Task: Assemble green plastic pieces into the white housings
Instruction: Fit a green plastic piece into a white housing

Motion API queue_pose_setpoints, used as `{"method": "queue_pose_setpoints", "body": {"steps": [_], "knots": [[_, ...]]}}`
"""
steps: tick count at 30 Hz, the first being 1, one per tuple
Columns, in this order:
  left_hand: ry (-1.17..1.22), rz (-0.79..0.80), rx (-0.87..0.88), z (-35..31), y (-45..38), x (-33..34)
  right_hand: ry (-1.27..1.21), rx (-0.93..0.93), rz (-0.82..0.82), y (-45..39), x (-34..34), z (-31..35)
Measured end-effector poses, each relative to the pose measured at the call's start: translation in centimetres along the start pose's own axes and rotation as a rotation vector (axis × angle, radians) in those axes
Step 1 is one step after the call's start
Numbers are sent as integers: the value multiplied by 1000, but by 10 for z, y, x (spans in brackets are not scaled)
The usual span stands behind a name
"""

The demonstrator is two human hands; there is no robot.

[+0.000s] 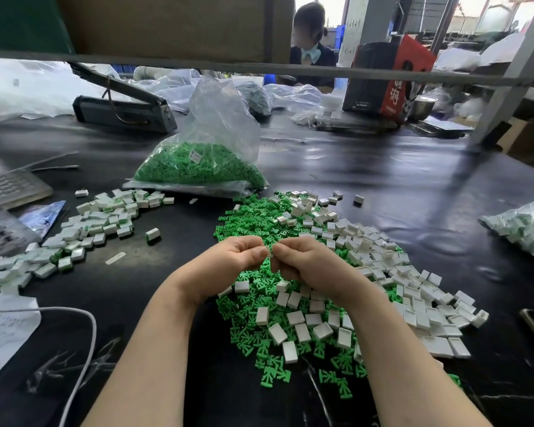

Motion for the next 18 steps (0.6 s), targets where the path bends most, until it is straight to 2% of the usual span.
{"method": "queue_pose_setpoints", "body": {"steps": [4, 13, 16, 18], "knots": [[31, 8, -2, 1, -3, 2, -71, -15, -37, -2, 1, 0], [73, -29, -11, 3, -7, 6, 156, -43, -101, 1, -8, 9], [-16, -51, -19, 4, -5, 2, 263, -57, -78, 4, -8, 13], [-78, -92, -14, 1, -2, -3, 213, -48, -45, 7, -11, 13]]}}
Point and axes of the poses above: each hand's wrist, its own y-axis away from the middle knuckle, its own x-axis out of the palm, z = x × y, the point moved 4 cm from there along -y, towards the middle knuckle, and after that the axes turned 1 degree about y, right-handed, at the moved point
